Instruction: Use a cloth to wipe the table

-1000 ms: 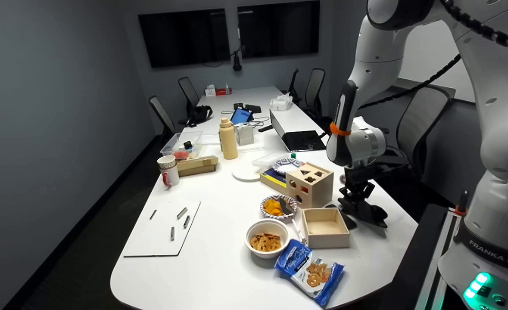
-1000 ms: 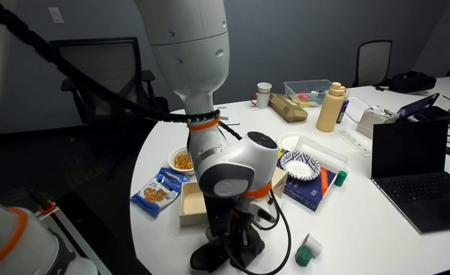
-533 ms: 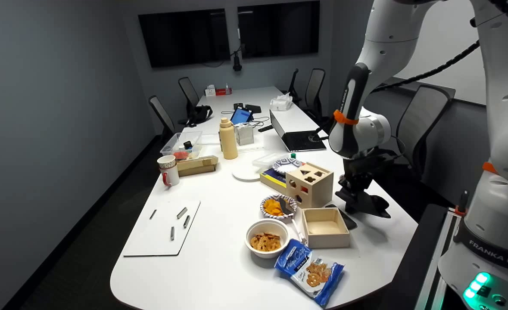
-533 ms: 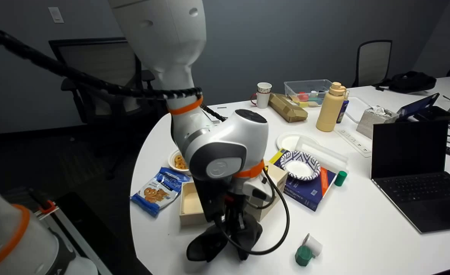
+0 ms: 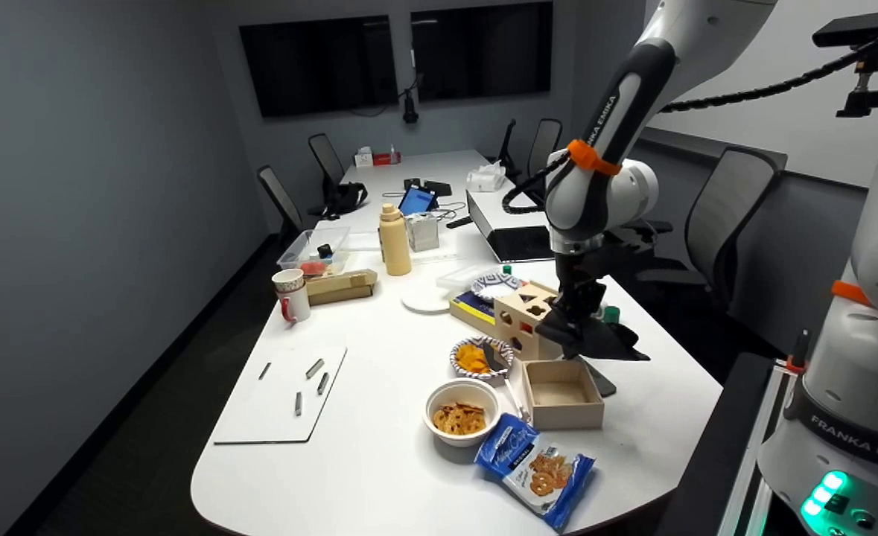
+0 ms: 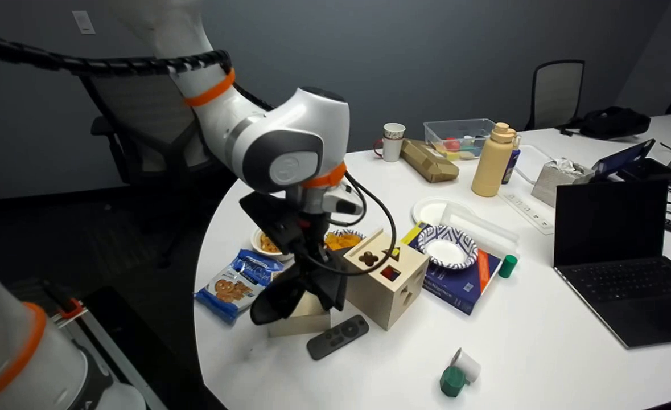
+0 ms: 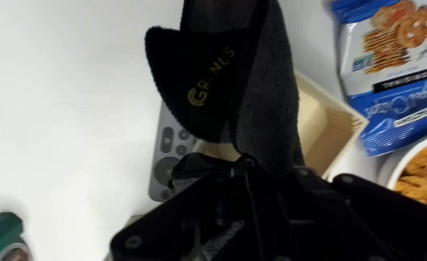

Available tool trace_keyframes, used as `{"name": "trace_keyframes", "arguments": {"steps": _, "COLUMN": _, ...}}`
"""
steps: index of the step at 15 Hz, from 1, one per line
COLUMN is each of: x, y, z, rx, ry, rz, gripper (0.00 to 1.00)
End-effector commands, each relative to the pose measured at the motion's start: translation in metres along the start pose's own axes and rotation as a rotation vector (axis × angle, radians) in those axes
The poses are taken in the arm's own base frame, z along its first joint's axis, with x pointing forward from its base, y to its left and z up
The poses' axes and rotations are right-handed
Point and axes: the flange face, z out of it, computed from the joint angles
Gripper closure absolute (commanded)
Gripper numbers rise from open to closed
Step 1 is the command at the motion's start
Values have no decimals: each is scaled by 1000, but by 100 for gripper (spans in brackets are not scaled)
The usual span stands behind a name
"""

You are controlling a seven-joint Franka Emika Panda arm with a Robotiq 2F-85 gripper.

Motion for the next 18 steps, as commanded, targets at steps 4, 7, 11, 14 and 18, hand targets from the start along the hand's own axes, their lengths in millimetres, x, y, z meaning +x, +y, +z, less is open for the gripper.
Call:
{"name": "trace_keyframes", "arguments": {"steps": 4, "x": -21, "y": -103, "z": -13, "rx": 115, "ry": -36, "rz": -355, "gripper": 98}}
{"name": "trace_keyframes", "arguments": {"steps": 7, "x": -27, "y": -135, "z": -3, "rx": 159, "ry": -46, "rz": -518, "gripper": 98}}
{"name": "trace_keyframes", "arguments": {"steps": 11, "x": -33, "y": -159, "z": 16, "rx": 224, "ry": -67, "rz": -698, "gripper": 98}}
{"name": "trace_keyframes", "arguments": {"steps": 14, "x": -32, "y": -166, "z": 36, "rx": 253, "ry": -76, "rz": -819, "gripper": 98}}
{"name": "trace_keyframes", "arguments": {"steps": 18, "x": -28, "y": -174, "z": 61, "rx": 300, "ry": -100, "rz": -942, "gripper": 98}}
